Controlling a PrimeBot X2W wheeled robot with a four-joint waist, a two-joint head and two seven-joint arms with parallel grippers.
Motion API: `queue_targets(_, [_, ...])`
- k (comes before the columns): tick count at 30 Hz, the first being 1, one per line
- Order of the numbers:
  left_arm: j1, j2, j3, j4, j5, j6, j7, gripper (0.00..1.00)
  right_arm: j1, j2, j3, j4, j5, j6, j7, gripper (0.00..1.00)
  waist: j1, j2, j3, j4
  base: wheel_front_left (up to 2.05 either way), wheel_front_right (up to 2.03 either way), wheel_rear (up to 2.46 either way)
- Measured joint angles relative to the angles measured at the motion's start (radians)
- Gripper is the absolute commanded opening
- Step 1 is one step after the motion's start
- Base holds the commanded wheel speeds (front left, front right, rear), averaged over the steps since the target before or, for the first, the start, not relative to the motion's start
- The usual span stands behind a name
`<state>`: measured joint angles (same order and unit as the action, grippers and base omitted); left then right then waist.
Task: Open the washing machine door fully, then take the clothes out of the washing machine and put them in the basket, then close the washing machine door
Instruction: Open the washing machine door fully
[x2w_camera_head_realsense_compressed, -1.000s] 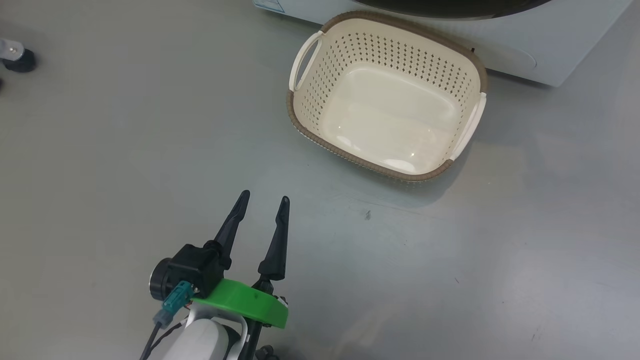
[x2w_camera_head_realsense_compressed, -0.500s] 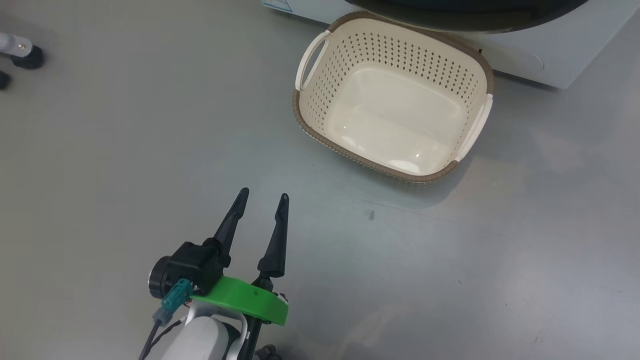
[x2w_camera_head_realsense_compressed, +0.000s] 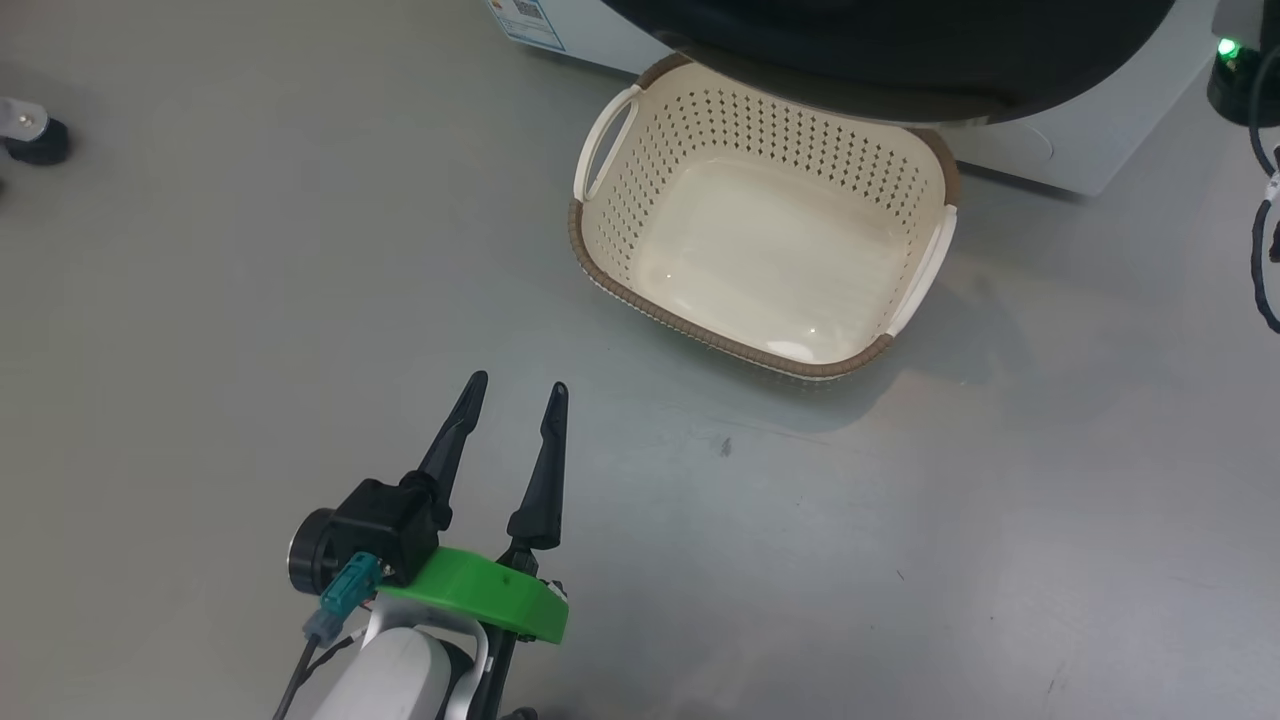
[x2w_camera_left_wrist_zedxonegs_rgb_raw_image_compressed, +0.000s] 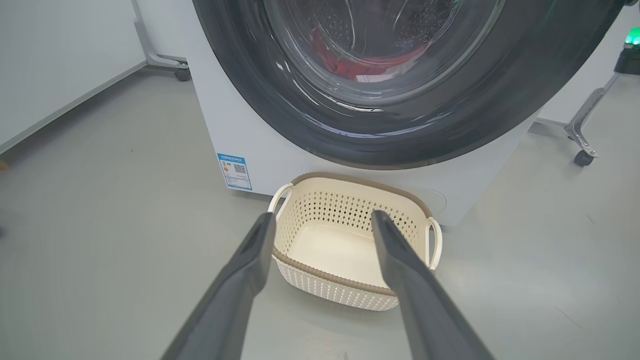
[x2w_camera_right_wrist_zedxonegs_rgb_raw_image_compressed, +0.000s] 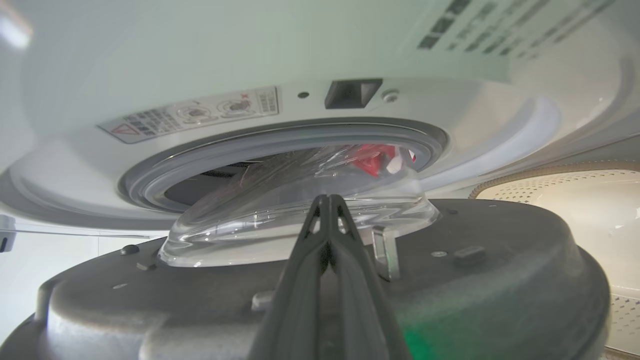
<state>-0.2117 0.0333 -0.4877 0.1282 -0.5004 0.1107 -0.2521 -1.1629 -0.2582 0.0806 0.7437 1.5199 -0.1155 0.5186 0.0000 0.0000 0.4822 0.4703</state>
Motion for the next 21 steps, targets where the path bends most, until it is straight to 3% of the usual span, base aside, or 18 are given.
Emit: queue_targets(21, [0.0, 0.0, 0.021, 0.023, 0.033, 0.0, 0.0, 1.0, 0.05, 0.048, 0.037, 0.055, 0.011, 0.043, 0.07, 0.0, 0.0, 0.0, -0.058, -0.057, 0.0, 0.0, 0.0])
